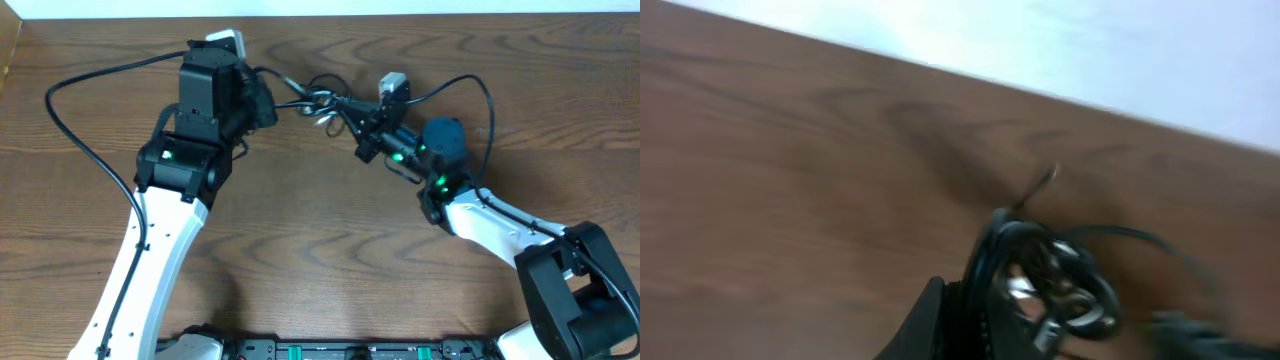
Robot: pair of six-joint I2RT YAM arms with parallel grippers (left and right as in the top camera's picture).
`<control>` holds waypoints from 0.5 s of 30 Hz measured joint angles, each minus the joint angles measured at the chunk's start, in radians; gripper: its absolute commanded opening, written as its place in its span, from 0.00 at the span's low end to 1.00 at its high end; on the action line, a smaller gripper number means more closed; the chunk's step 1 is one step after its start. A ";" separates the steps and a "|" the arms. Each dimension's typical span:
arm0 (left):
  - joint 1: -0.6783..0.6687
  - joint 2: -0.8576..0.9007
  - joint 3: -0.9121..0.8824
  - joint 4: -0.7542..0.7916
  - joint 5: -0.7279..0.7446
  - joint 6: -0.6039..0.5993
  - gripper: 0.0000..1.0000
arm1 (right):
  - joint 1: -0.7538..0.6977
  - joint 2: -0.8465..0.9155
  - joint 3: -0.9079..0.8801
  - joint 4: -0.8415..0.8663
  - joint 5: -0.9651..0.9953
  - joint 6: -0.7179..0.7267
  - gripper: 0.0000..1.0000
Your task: Untangle cables
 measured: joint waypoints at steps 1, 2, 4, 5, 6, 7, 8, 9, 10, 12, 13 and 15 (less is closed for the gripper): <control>0.005 0.000 0.000 -0.021 -0.030 0.013 0.07 | -0.011 0.000 0.000 -0.001 -0.014 0.006 0.01; 0.013 0.000 0.000 -0.040 -0.070 0.029 0.08 | -0.025 0.000 0.000 0.001 -0.031 0.012 0.01; 0.034 0.000 0.000 -0.081 -0.168 0.058 0.07 | -0.043 0.000 0.000 -0.002 -0.056 0.024 0.01; 0.046 0.000 0.000 -0.100 -0.214 0.065 0.07 | -0.054 0.000 0.000 -0.006 -0.069 0.029 0.01; 0.059 0.000 0.000 -0.116 -0.242 0.070 0.08 | -0.063 0.000 0.000 -0.012 -0.079 0.032 0.01; 0.084 0.000 0.000 -0.137 -0.281 0.077 0.07 | -0.076 0.000 0.000 -0.019 -0.088 0.036 0.01; 0.097 0.000 0.000 -0.142 -0.296 0.080 0.07 | -0.084 0.000 0.000 -0.021 -0.094 0.037 0.01; 0.117 0.000 0.000 -0.146 -0.310 0.080 0.08 | -0.093 0.000 0.000 -0.026 -0.101 0.040 0.01; 0.134 0.000 0.000 -0.151 -0.322 0.080 0.08 | -0.106 0.000 0.000 -0.030 -0.108 0.042 0.01; 0.164 0.000 0.000 -0.156 -0.332 0.081 0.08 | -0.131 0.000 0.000 -0.039 -0.126 0.044 0.01; 0.172 0.000 0.000 -0.160 -0.333 0.083 0.07 | -0.143 0.000 0.000 -0.047 -0.132 0.045 0.01; 0.200 0.000 0.000 -0.167 -0.330 0.084 0.07 | -0.191 0.000 0.000 -0.089 -0.148 0.047 0.01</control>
